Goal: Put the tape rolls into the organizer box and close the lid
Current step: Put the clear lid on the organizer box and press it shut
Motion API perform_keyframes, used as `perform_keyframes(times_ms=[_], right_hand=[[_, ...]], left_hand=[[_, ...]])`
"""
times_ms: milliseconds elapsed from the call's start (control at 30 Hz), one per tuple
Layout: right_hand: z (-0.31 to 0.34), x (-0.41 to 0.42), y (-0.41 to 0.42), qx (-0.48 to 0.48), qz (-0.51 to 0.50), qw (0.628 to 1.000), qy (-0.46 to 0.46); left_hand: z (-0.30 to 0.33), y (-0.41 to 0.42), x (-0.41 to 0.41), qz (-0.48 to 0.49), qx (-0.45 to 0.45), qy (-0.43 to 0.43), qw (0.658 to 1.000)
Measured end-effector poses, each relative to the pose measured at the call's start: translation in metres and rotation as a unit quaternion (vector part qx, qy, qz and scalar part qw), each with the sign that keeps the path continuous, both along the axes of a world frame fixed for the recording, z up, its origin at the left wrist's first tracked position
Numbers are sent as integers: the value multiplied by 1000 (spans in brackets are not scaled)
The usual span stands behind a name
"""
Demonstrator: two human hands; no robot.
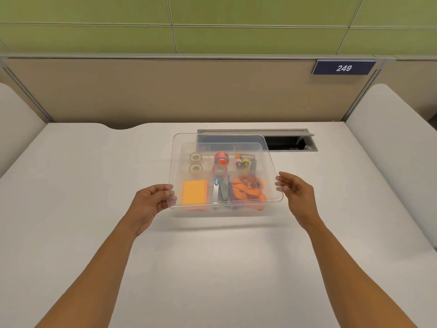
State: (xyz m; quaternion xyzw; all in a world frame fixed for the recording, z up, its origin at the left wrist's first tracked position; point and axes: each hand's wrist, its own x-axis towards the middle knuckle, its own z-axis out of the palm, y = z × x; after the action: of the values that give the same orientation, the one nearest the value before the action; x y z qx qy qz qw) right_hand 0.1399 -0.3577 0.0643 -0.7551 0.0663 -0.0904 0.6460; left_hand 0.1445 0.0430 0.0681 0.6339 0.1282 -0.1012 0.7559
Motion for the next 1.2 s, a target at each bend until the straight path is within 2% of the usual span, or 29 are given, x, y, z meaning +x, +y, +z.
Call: perform_keyframes(times_ms=[100,233,367,600,900,1133,1200], right_hand=[[0,8,4,13,-21,999,41],[-7,13,13,-51,-83,993,73],[-16,17,24,-84,-103,986,95],[-27,24,30,-186,-123,970,96],[-40,29,34,-176,-82,973,125],[-53,27,36,-298,-32,946,121],[-55,26,37,-318,-18,938,135]], left_hand=[[-5,-4,2,-6,76,-7,997],[-14,-13,8,6,201,-4,980],[-23,-21,13,15,277,5,961],[-29,-31,17,39,317,11,948],[-35,-42,20,25,342,4,939],[-46,-54,19,26,421,-36,906],[-50,-55,16,14,461,-56,885]])
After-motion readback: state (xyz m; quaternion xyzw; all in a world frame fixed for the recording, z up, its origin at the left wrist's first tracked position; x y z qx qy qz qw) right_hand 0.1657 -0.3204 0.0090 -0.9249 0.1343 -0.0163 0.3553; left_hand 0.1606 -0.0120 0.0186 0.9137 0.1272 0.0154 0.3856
